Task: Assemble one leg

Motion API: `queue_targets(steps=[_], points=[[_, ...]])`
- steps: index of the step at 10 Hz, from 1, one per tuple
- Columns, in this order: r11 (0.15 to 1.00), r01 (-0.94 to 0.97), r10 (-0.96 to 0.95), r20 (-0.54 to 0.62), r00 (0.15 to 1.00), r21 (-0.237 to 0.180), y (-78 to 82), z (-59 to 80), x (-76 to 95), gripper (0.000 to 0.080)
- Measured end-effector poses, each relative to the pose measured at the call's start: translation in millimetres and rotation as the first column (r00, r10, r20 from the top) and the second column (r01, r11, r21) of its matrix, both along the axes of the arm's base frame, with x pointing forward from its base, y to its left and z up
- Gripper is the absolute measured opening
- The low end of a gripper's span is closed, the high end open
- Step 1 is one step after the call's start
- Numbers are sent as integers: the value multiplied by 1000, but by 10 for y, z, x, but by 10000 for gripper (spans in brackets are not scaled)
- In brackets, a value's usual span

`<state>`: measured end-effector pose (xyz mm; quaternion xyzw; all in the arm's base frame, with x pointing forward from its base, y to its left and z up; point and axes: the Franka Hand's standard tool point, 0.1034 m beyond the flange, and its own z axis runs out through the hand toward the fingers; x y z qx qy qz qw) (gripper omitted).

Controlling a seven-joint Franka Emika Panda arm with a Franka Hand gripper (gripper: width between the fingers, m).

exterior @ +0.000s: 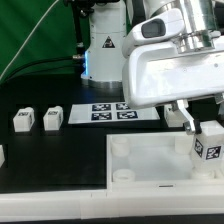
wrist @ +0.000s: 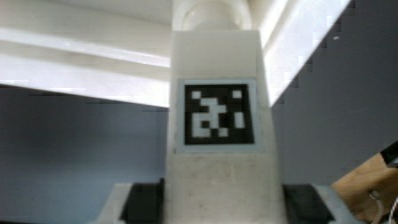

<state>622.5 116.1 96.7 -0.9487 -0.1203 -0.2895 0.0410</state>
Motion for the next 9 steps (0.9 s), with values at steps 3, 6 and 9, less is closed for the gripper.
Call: queue_targets(steps=[3,6,9], points=[[1000,2,-2,21,1000,2,-3,5,-5,292],[1000,4,-4,31,999,1,-24,0,-72,292],[1000,2,-2,27,1000,-13,-124,51,-103,414]])
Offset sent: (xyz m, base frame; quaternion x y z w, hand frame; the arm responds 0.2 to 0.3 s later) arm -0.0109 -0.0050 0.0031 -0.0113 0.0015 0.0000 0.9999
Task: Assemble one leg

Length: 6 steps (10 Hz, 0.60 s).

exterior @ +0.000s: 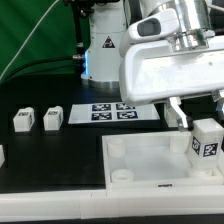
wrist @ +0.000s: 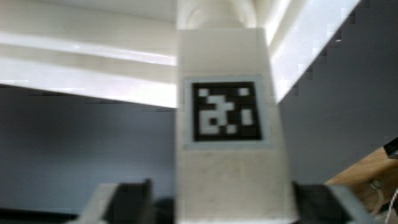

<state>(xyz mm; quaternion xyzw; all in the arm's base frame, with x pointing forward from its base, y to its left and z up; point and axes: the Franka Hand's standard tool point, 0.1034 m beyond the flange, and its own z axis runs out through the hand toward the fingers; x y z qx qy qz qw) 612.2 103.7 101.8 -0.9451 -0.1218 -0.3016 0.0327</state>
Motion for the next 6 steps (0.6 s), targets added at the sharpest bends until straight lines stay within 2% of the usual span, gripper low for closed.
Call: queue_targets(steps=[1,2,4,6], points=[[1000,2,-2,-1,1000,-1,-22,3,-13,548],[1000,2,-2,-4,1000,-2,-26,-9,-28,626],[1000,1,-1,-7,1000,-3,-25,-14,-42,647],[1000,-5,5,-7,1000,-5,-1,54,-75,649]])
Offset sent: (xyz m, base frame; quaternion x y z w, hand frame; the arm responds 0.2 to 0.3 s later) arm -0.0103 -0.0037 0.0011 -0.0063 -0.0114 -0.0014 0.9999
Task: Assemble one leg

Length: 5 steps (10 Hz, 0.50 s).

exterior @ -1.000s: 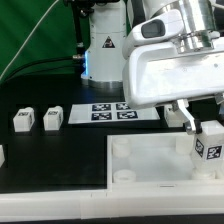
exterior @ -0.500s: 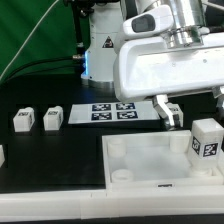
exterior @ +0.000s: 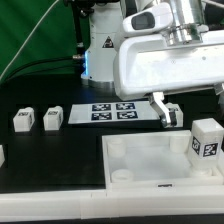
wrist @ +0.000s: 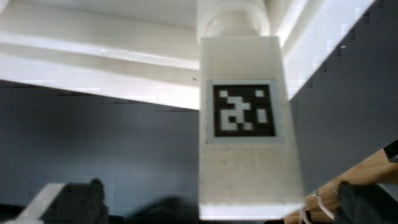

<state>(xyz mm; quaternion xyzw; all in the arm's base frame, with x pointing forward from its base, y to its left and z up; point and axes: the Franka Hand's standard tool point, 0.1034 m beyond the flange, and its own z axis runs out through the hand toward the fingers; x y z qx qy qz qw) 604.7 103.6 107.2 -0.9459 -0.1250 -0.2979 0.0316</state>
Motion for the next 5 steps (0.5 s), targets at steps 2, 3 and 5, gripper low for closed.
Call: queue_targets(steps=[2,3,5], points=[[1000,-7,7,-17,1000,-6,4,143,-5,649],[1000,-9,9,-30,1000,-9,1,212,0,649],[1000,-16,15,-69,997,-12,19,182,-13,649]])
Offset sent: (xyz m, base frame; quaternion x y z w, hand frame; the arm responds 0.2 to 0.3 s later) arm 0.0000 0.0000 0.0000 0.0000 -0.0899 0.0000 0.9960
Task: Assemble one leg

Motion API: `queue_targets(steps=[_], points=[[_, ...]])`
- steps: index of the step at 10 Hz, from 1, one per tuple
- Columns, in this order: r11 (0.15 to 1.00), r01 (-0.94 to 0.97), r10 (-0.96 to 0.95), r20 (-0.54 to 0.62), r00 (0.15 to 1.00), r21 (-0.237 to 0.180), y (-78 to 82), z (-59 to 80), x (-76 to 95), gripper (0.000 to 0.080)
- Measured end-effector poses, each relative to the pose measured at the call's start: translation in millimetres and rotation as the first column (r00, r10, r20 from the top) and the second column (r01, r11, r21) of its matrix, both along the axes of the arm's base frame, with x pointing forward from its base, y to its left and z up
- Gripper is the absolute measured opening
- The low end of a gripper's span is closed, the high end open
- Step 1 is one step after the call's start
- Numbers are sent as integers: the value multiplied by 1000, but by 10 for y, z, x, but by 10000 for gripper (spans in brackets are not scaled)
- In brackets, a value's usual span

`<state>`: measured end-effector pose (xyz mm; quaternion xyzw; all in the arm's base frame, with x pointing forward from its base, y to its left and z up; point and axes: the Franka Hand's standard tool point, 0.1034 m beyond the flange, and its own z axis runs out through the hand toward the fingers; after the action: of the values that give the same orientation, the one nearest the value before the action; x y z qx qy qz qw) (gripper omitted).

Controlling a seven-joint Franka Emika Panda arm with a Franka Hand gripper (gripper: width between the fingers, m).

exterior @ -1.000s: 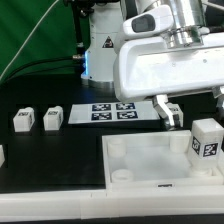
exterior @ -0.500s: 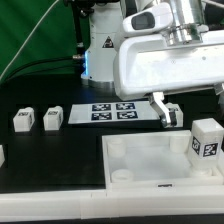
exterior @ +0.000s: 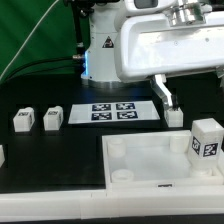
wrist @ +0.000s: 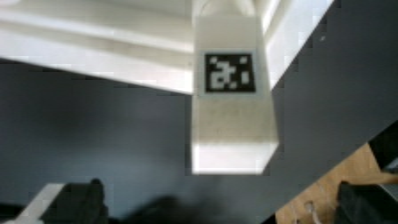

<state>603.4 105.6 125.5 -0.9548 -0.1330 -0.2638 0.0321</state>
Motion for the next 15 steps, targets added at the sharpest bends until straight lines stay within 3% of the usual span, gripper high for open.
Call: queue_targets(steps=[1,2,3,5,7,10,15], points=[[1000,-5,5,-66,998,-4,25,-56,-53,649],[1000,-20,17,-188,982,-12,87,-41,-81,649],[1000,-26,22,-235,972,-15,98,8,-30,649],[999,-18,2,-414,910,-35,-18,50,-31,649],[998,-27,-7,-557,830,-54,-12,53,-39,649],[998,-27,-6,-554,832,-51,-2,32,3,649],[999,-21,-3,-552,834,-38,49,-201,272,649]])
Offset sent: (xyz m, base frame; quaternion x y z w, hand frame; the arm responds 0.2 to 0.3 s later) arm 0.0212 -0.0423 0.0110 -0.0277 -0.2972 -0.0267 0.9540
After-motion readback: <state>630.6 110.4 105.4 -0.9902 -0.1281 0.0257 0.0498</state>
